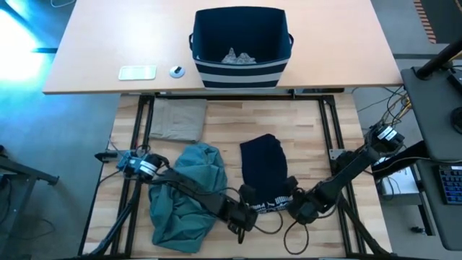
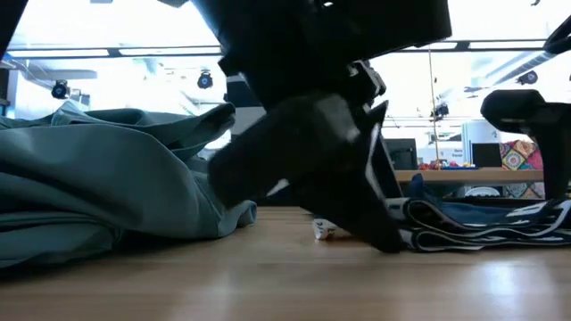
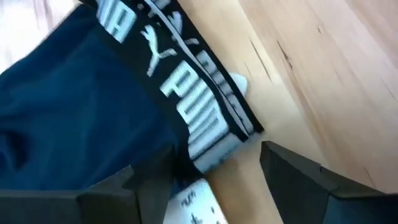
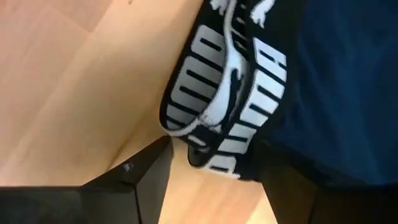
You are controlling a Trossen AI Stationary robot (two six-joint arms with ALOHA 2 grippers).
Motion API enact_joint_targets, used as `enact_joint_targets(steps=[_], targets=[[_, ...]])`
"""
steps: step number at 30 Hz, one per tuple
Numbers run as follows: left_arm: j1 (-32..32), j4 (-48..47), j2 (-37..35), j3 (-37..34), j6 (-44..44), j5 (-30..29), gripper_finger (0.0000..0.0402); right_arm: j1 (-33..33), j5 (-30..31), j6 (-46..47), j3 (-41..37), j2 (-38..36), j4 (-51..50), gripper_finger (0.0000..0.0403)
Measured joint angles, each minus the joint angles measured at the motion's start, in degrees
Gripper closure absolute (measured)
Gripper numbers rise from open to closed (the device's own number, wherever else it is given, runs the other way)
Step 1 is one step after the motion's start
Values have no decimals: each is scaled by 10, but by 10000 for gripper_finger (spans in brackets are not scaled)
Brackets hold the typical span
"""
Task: Fold Laundry from Bin
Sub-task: Fold the black underwear
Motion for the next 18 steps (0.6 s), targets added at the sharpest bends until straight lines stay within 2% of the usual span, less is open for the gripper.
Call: enact_joint_targets(steps=[2,5,10,11,13,18], targets=[[4,15,5,-1,-12,2,198,-5,-6,4,0,12,9,195],[14,24,10,-1,-47,28,246,-9,-13,41,2,14,17,231],[28,44,14,-1,-92,78,369,-10,-33,101,2,-6,38,335],[30,49,14,-1,-97,84,384,-10,-35,115,4,-11,38,358],[31,41,14,6,-108,89,387,-11,-44,151,10,-21,19,383],[25,-29,-3,38,-123,137,396,-10,-114,228,63,-48,-54,389]])
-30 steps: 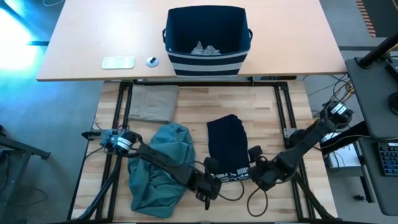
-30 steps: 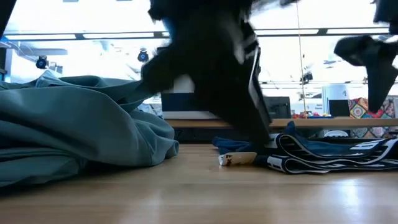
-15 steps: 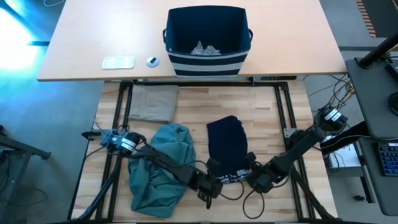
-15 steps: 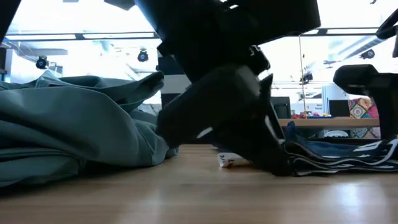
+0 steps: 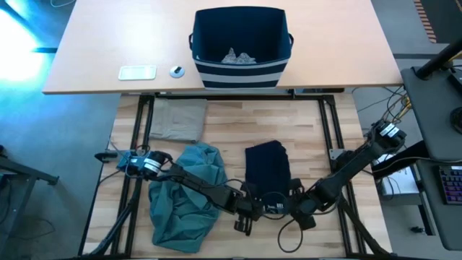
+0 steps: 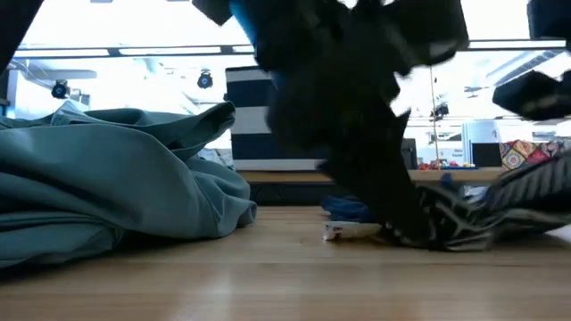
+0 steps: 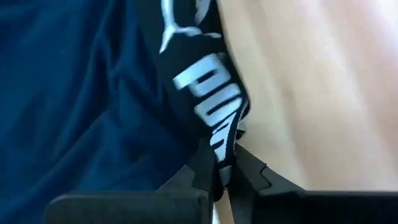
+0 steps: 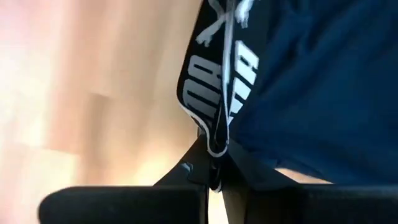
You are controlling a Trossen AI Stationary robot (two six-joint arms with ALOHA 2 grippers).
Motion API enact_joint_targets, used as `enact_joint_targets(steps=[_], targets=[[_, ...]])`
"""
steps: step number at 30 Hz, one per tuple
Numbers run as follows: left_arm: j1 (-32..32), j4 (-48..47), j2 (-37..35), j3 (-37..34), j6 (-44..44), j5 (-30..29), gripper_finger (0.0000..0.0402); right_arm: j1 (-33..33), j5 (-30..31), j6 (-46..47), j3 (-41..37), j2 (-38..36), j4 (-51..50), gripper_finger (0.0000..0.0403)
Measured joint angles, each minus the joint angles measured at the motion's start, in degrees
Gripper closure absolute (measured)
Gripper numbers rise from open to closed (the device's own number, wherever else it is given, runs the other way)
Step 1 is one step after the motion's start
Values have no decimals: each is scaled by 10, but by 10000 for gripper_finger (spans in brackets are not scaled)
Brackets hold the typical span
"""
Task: Fold Laundry from Bin
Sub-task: Fold the black underwear
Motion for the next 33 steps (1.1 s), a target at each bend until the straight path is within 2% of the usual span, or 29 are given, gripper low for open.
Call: enact_joint_targets(steps=[4,7,9,13,16,22,27,31,33], targets=[[-8,-11,-50,13,-22,47,398,1,-77,33,66,-22,-60,389],[-7,-7,-90,11,-45,96,400,1,-96,40,112,-35,-103,389],[-1,-10,-105,5,-51,115,400,1,-80,39,138,-36,-137,389],[22,-25,-122,3,-58,119,400,-1,7,43,161,-36,-203,389],[52,-34,-117,-6,-71,120,401,-10,51,89,159,-36,-239,390],[124,-32,-99,-6,-94,149,401,-34,51,136,107,-36,-253,390],[171,-39,-79,-7,-87,177,401,-71,41,136,71,-36,-250,390],[204,-27,-61,-6,-76,232,401,-114,32,115,68,-37,-253,390],[214,-26,-49,-6,-68,236,402,-135,33,102,72,-37,-254,390]])
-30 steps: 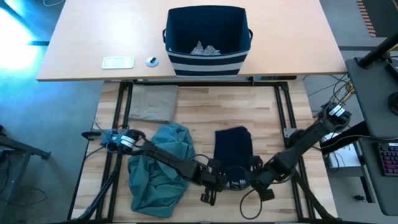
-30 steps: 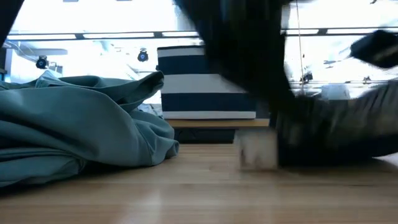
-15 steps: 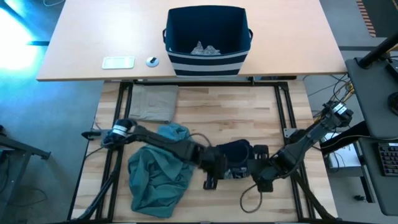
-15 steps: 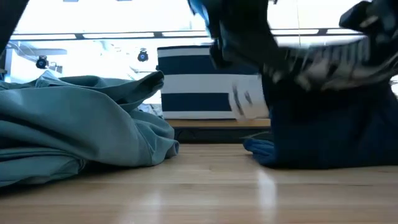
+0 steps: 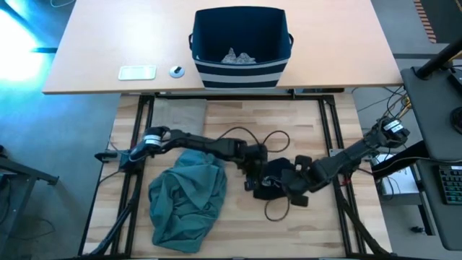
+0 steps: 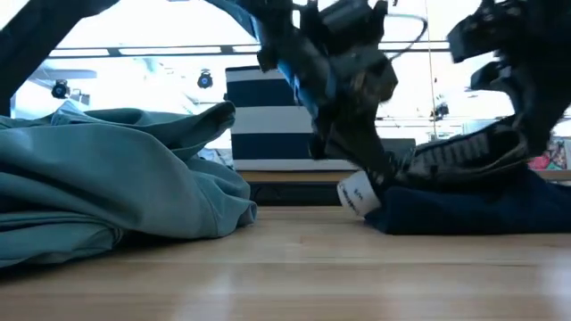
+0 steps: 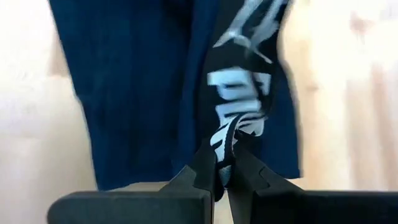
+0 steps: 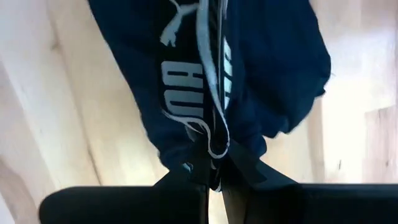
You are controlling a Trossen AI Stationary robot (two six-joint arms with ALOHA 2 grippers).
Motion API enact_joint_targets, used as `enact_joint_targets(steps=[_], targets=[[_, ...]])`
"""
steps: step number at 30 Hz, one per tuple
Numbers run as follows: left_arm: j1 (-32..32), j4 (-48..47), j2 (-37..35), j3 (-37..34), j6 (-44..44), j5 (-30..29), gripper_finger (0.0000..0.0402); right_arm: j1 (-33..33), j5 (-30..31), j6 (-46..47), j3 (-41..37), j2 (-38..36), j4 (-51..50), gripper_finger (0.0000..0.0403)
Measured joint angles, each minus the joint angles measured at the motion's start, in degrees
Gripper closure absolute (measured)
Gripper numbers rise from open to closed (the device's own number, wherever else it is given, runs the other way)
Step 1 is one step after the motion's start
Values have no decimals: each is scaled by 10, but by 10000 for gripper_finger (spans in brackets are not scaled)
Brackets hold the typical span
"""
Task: Fold Laundry from Bin
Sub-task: Fold the black underwear
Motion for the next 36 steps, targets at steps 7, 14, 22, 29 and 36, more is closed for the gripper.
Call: enact_joint_targets(steps=[7,14,22,29,36], targets=[[24,2,7,0,3,-16,384,-69,3,-42,2,0,-14,334],[49,-3,6,1,-5,-55,378,-130,21,-43,1,0,-24,256],[83,-56,4,1,-12,-61,295,-154,9,-61,1,-16,-29,199],[80,-145,-40,2,14,-61,195,-159,-71,-39,-14,-46,14,213],[33,-159,-65,2,0,-67,161,-233,-71,24,-80,-28,209,276]])
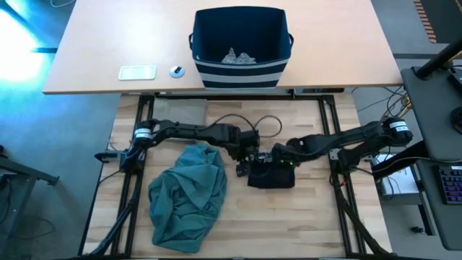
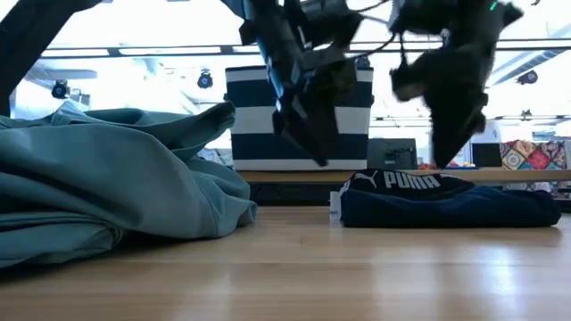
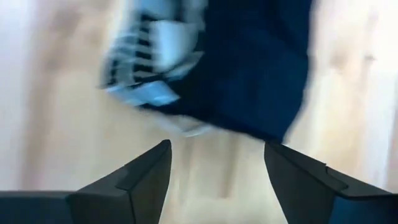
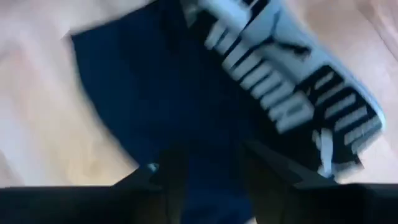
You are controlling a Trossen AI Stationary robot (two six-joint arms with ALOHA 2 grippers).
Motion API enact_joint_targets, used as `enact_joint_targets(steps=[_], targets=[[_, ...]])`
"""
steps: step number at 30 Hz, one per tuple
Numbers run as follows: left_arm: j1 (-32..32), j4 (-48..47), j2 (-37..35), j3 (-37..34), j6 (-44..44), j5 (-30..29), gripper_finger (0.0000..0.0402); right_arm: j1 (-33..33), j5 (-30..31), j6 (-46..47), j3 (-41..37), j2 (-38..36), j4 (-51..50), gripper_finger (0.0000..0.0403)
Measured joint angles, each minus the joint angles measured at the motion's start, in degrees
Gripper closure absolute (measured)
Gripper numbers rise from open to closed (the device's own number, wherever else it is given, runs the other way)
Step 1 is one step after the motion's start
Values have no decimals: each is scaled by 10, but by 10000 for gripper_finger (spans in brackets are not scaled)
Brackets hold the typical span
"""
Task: Fold Laundry from Bin
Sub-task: Fold the black underwear
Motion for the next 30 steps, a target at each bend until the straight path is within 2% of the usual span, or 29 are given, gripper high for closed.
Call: enact_joint_targets(steps=[4,6,10,12,15,19,22,25,27,30], targets=[[-51,52,20,-1,-7,0,162,-50,4,11,-35,33,46,324],[-79,84,29,-1,-12,-9,164,-73,29,13,-39,50,52,345],[-113,114,32,-6,-24,-112,166,-107,86,61,-38,58,56,373],[-115,136,32,-11,-33,-162,166,-121,95,98,-38,58,61,379],[-109,149,32,-15,-41,-181,166,-128,75,110,-36,54,64,379],[-97,150,14,-17,-35,-205,167,-99,45,87,-30,4,23,380],[-70,207,-2,-16,-15,-209,167,-59,45,83,-37,-57,-7,379],[-32,283,16,-43,-67,-203,167,-35,51,122,-65,-110,-24,380],[-9,326,38,-66,-90,-187,168,-16,46,158,-97,-138,-1,380],[14,384,59,-78,-66,-189,170,16,9,182,-152,-164,69,380]])
